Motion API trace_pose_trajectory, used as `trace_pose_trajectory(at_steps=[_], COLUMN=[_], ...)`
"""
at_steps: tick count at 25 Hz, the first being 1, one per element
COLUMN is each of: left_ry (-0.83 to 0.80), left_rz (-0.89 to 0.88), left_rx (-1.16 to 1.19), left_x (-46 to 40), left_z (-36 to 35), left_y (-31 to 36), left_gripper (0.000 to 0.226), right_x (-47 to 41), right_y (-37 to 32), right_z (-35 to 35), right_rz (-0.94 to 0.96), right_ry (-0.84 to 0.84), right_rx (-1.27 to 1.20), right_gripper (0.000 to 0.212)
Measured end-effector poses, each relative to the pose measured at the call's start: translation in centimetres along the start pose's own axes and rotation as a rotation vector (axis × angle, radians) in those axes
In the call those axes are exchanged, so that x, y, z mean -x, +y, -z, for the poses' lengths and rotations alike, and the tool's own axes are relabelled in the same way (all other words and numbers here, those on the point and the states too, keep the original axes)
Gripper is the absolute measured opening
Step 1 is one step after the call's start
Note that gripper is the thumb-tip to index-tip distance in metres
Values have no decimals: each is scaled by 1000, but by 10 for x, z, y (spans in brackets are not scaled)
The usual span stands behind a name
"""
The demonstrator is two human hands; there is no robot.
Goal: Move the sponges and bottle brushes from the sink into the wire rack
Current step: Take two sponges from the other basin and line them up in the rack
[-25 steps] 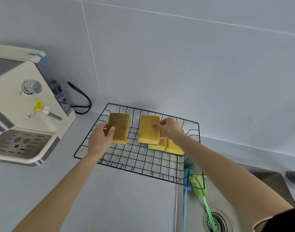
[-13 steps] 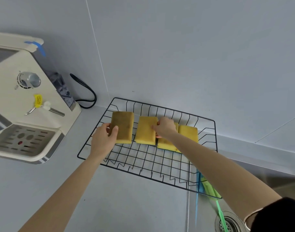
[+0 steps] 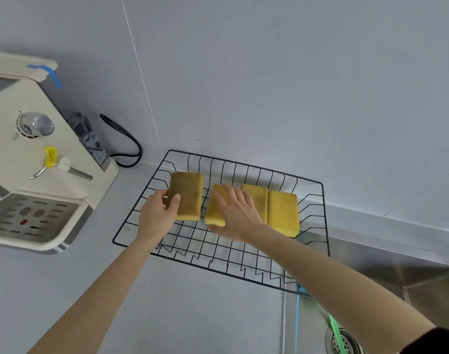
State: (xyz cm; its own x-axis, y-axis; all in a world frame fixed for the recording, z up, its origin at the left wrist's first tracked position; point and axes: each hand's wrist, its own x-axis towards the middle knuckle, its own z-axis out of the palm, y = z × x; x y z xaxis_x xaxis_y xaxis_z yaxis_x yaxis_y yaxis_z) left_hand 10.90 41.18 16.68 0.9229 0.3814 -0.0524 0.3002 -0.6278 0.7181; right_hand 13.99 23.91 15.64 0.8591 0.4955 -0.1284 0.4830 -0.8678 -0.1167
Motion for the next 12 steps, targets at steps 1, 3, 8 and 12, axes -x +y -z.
trace_pose_trajectory(at_steps=[1, 3, 8, 12], left_ry=[0, -2, -23, -49], left_rz=[0, -5, 1, 0], left_rx=[-3, -21, -99, -139], left_x=[-1, -2, -10, -18], left_z=[-1, -3, -15, -22], left_y=[0, 0, 0, 3], left_gripper=[39, 39, 41, 41], right_x=[1, 1, 2, -1], right_y=[-1, 3, 20, 19], right_z=[-7, -18, -27, -34], right_rz=[18, 16, -52, -23], right_ry=[-34, -26, 44, 98], right_rx=[48, 102, 60, 48], right_gripper=[85, 84, 76, 71])
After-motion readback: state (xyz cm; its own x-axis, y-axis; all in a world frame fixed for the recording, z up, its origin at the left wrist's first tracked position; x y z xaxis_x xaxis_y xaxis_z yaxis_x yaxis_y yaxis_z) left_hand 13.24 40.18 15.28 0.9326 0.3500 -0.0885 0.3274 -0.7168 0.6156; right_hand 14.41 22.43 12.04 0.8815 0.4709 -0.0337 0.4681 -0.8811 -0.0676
